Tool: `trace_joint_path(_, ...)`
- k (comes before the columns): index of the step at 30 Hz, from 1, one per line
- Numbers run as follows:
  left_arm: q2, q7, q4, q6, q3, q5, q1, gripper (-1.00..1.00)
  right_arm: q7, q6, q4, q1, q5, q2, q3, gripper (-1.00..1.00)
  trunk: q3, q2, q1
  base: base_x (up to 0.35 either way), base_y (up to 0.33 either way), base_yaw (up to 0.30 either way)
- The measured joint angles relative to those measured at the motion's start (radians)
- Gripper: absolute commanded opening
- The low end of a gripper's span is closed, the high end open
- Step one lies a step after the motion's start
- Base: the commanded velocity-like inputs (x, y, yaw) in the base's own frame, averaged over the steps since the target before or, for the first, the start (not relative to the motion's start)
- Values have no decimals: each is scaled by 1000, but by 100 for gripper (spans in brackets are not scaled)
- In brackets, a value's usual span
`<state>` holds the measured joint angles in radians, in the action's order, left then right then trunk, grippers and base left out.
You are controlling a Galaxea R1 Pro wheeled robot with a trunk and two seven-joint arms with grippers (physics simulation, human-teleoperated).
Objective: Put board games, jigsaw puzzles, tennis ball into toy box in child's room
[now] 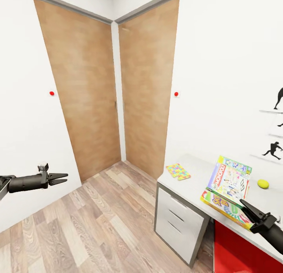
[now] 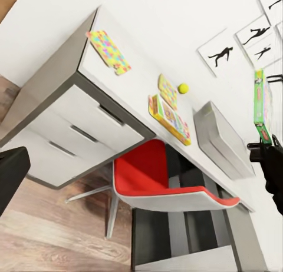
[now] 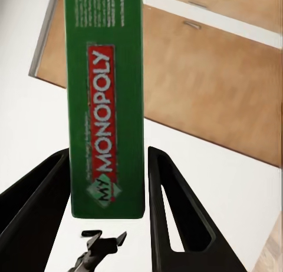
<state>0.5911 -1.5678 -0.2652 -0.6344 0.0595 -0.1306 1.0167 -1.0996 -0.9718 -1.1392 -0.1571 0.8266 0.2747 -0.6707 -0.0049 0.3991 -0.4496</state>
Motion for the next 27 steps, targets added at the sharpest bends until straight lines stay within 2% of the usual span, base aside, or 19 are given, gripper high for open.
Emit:
trace_joint_path(22,4,0,-2,5,0,0,0,100,0,1,24,0,0,2,-4,-100,0,0,0,0,0,-280)
trace_joint_path(27,5,0,-2,5,0,-1,0,100,-1,2,37,0,0,2,-25,-100,0,0,0,0,0,-280)
